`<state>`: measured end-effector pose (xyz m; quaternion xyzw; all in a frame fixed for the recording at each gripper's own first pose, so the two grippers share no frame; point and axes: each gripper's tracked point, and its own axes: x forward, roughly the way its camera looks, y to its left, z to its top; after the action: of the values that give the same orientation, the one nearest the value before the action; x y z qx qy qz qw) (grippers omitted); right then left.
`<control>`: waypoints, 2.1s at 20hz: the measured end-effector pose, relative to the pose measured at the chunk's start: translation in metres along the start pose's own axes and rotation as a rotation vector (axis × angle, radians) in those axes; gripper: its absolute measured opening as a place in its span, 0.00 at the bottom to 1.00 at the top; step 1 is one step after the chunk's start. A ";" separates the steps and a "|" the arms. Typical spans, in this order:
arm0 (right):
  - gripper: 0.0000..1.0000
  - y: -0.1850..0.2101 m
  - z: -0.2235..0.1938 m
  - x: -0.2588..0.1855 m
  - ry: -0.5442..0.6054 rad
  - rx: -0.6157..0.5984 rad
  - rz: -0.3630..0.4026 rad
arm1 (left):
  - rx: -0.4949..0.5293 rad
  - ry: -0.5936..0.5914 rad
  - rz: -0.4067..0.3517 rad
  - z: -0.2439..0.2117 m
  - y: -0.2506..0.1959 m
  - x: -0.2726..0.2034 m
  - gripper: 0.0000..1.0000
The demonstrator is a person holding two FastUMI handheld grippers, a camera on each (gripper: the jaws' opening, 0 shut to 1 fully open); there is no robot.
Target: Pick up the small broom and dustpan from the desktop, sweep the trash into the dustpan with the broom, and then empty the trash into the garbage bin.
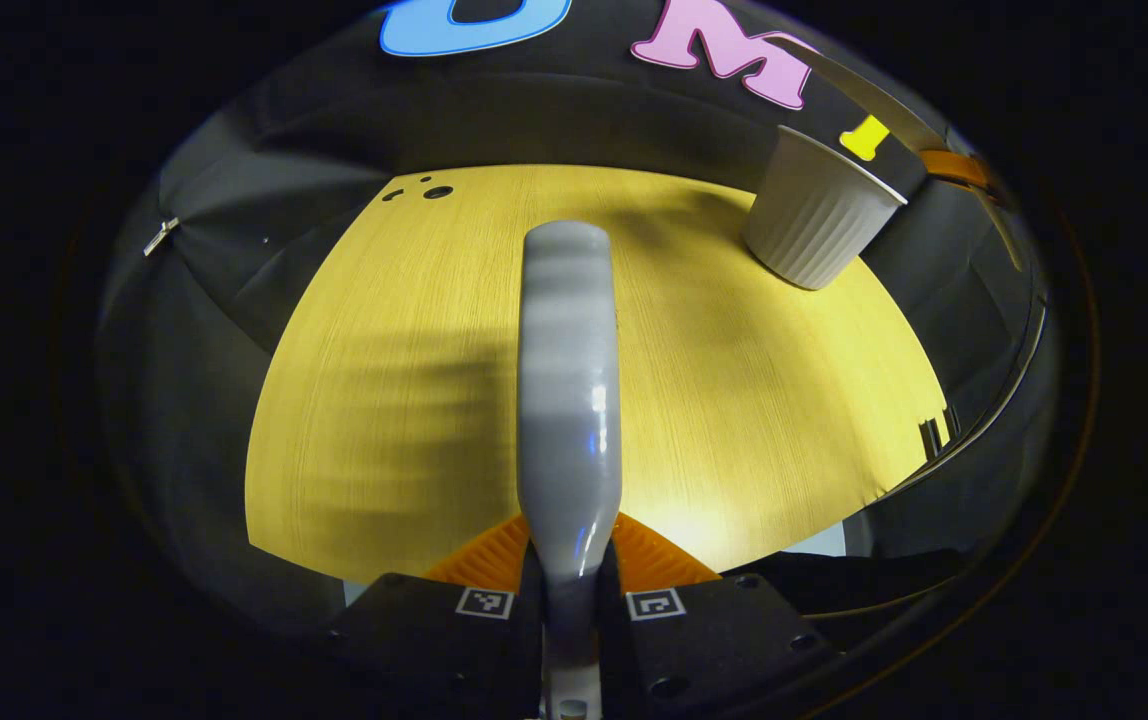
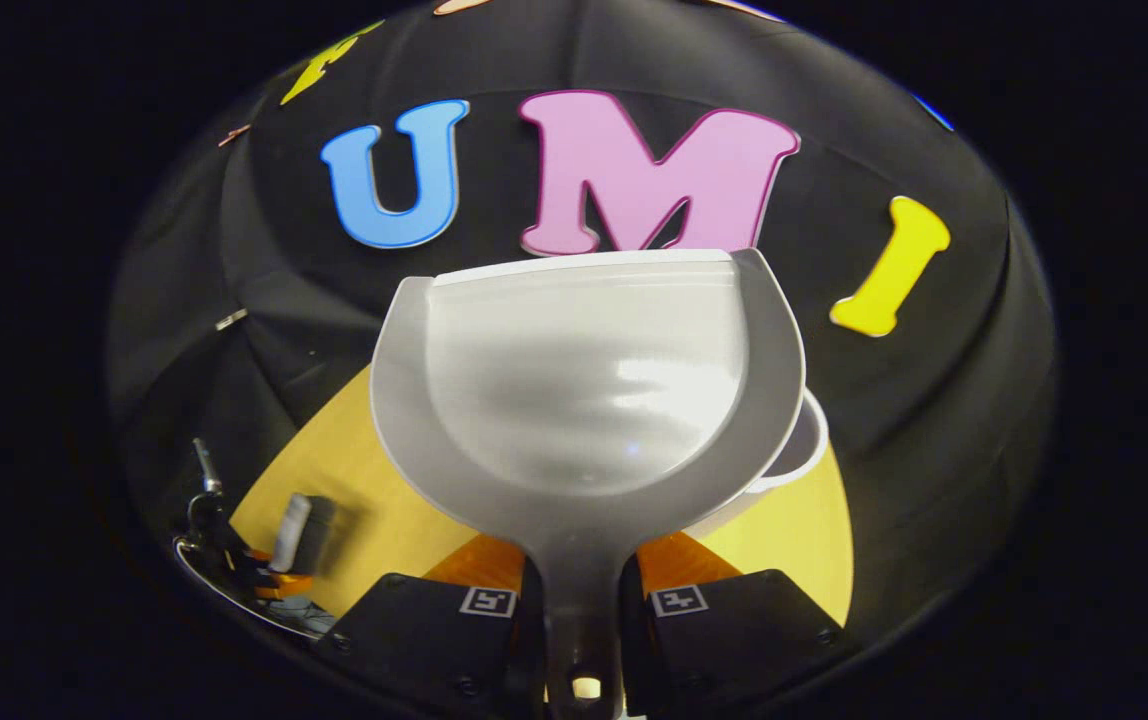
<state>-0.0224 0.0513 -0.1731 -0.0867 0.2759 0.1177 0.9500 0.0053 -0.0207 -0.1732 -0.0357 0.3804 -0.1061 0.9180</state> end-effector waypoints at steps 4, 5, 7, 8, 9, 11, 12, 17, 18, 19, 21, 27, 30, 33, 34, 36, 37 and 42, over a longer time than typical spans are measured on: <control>0.34 0.002 -0.020 -0.002 0.120 0.004 0.111 | -0.030 -0.006 -0.012 0.003 -0.005 0.007 0.27; 0.34 0.000 -0.032 -0.001 0.147 0.002 0.122 | -0.033 -0.005 -0.009 0.003 -0.004 0.010 0.27; 0.34 -0.006 -0.051 0.003 0.202 0.009 0.134 | -0.033 0.004 -0.002 0.004 -0.001 0.017 0.30; 0.34 -0.008 -0.058 0.006 0.231 0.016 0.134 | -0.031 0.011 0.002 0.003 0.000 0.021 0.27; 0.34 -0.013 -0.068 0.007 0.261 0.027 0.131 | -0.028 0.021 0.007 0.003 0.002 0.025 0.27; 0.34 -0.016 -0.096 0.007 0.309 0.065 0.122 | -0.023 0.044 0.013 0.002 0.001 0.032 0.30; 0.34 -0.021 -0.111 0.010 0.326 0.074 0.112 | -0.020 0.056 0.013 0.003 0.001 0.035 0.27; 0.34 -0.032 -0.170 0.029 0.441 0.138 0.081 | -0.018 0.111 0.012 0.004 0.001 0.053 0.27; 0.34 -0.033 -0.182 0.037 0.463 0.151 0.077 | -0.017 0.121 0.013 0.006 0.001 0.056 0.27; 0.34 -0.035 -0.191 0.042 0.483 0.161 0.072 | -0.013 0.130 0.015 0.009 -0.001 0.060 0.27; 0.34 -0.036 -0.200 0.053 0.507 0.168 0.062 | -0.001 0.146 0.018 0.019 -0.006 0.075 0.27; 0.34 -0.036 -0.204 0.056 0.565 0.176 0.027 | -0.002 0.195 0.039 0.033 -0.010 0.088 0.27; 0.35 -0.029 -0.203 0.053 0.566 0.182 0.013 | -0.004 0.208 0.048 0.031 -0.013 0.094 0.27; 0.29 -0.020 -0.201 0.053 0.578 0.236 0.019 | 0.036 0.228 0.073 0.030 -0.011 0.094 0.29; 0.37 -0.017 -0.200 0.052 0.586 0.253 0.024 | 0.048 0.225 0.083 0.033 -0.008 0.093 0.29; 0.44 -0.012 -0.199 0.055 0.588 0.266 0.030 | 0.059 0.209 0.104 0.035 -0.004 0.089 0.27; 0.54 -0.013 -0.201 0.055 0.588 0.258 0.026 | 0.060 0.195 0.110 0.036 -0.001 0.086 0.31; 1.00 -0.005 -0.197 0.042 0.568 0.284 0.046 | 0.018 0.155 0.093 0.040 -0.008 0.061 1.00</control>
<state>-0.0863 0.0085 -0.3595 0.0238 0.5457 0.0704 0.8347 0.0741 -0.0426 -0.1862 -0.0012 0.4506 -0.0693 0.8901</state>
